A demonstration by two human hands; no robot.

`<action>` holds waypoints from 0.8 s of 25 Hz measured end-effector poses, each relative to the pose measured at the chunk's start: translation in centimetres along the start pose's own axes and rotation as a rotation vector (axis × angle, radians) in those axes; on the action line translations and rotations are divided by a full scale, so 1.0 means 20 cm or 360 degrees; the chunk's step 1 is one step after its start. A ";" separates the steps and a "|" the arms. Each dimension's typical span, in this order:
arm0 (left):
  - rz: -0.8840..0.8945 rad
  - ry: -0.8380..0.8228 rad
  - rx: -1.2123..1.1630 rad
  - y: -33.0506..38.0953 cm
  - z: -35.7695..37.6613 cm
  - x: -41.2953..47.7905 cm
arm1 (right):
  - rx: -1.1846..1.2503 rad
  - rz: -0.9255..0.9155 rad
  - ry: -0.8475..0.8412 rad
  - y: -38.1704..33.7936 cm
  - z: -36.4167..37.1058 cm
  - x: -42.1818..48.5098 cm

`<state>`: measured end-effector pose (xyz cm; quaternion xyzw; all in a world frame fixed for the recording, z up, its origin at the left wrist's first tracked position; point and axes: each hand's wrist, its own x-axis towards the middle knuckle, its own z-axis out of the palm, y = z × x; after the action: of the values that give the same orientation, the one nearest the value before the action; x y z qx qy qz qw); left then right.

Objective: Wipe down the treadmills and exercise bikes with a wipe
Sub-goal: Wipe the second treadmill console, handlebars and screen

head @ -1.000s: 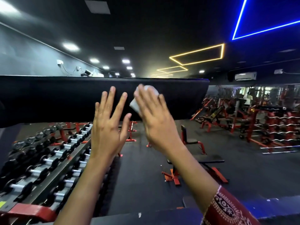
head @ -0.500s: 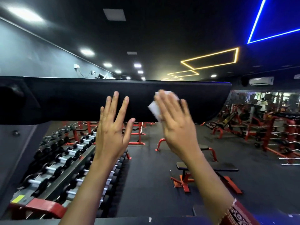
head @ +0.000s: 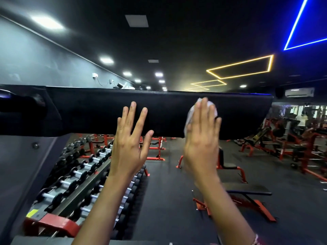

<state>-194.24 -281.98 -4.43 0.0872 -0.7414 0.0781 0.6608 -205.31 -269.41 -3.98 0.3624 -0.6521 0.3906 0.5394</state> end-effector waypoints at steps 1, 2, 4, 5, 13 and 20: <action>0.0006 0.0002 0.0000 0.00 0.00 0.00 | 0.0035 -0.0124 -0.0072 -0.05 0.01 -0.05; 0.0010 0.0002 0.0004 0.00 0.01 0.00 | 0.0081 -0.0329 -0.0151 -0.09 0.03 -0.05; 0.0008 0.0008 0.0014 0.01 0.02 0.00 | 0.0051 -0.0657 -0.0221 -0.12 0.05 0.08; 0.0000 0.0017 0.0015 0.02 0.02 0.00 | -0.0015 -0.0670 -0.0182 -0.10 0.05 0.14; -0.0013 0.0070 -0.0011 0.07 0.07 -0.03 | -0.0041 -0.0482 -0.0072 0.01 0.04 -0.10; 0.0056 0.0038 -0.0034 0.14 0.12 -0.07 | -0.0263 -0.0644 0.0029 0.42 -0.07 -0.10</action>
<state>-197.01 -279.71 -5.99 0.0662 -0.7356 0.0827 0.6691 -211.86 -264.37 -6.69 0.4367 -0.5909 0.2228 0.6406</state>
